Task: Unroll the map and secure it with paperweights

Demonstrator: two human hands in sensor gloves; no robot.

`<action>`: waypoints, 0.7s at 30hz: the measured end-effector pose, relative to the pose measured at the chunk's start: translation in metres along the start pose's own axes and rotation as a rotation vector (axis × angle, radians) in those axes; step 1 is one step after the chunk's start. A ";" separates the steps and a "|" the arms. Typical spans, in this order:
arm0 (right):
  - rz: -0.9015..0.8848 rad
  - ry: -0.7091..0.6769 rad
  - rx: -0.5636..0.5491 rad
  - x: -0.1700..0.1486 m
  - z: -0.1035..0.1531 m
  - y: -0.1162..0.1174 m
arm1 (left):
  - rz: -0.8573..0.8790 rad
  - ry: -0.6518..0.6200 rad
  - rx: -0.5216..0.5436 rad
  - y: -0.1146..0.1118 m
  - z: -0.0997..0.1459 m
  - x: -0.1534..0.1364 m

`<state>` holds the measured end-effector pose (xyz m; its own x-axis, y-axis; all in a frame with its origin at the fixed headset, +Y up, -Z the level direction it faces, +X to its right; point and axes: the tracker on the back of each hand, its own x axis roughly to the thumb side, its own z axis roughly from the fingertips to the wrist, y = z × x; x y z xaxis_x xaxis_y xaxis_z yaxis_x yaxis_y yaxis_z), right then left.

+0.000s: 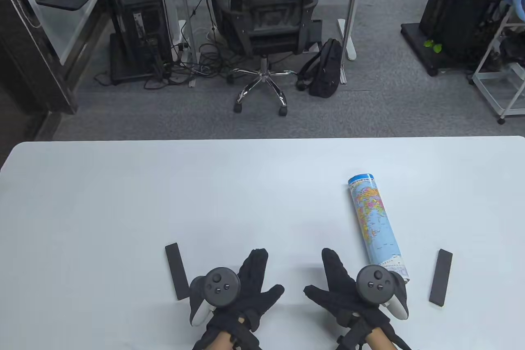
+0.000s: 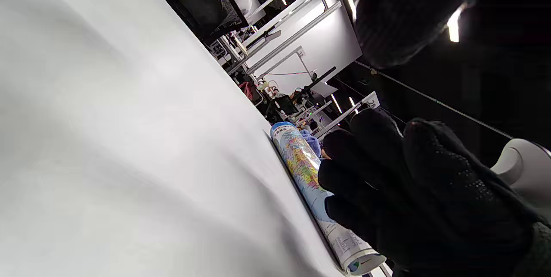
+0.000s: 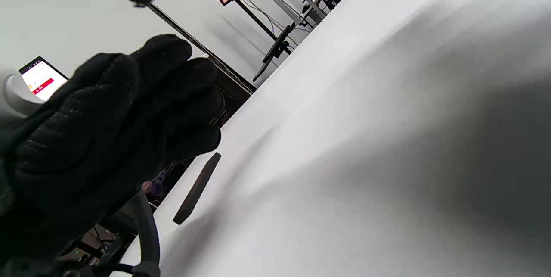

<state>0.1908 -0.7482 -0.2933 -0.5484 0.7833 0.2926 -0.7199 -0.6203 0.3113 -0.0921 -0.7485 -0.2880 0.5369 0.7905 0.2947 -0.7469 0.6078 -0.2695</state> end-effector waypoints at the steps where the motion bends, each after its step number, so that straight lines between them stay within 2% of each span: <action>1: -0.005 -0.003 -0.007 0.000 0.000 -0.001 | 0.002 -0.001 0.003 0.000 0.000 0.000; 21: -0.010 -0.003 0.002 0.001 -0.001 0.000 | 0.038 -0.034 -0.006 -0.001 0.000 -0.002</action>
<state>0.1900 -0.7477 -0.2937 -0.5400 0.7892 0.2925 -0.7243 -0.6128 0.3160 -0.0925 -0.7505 -0.2886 0.4947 0.8099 0.3153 -0.7641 0.5781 -0.2861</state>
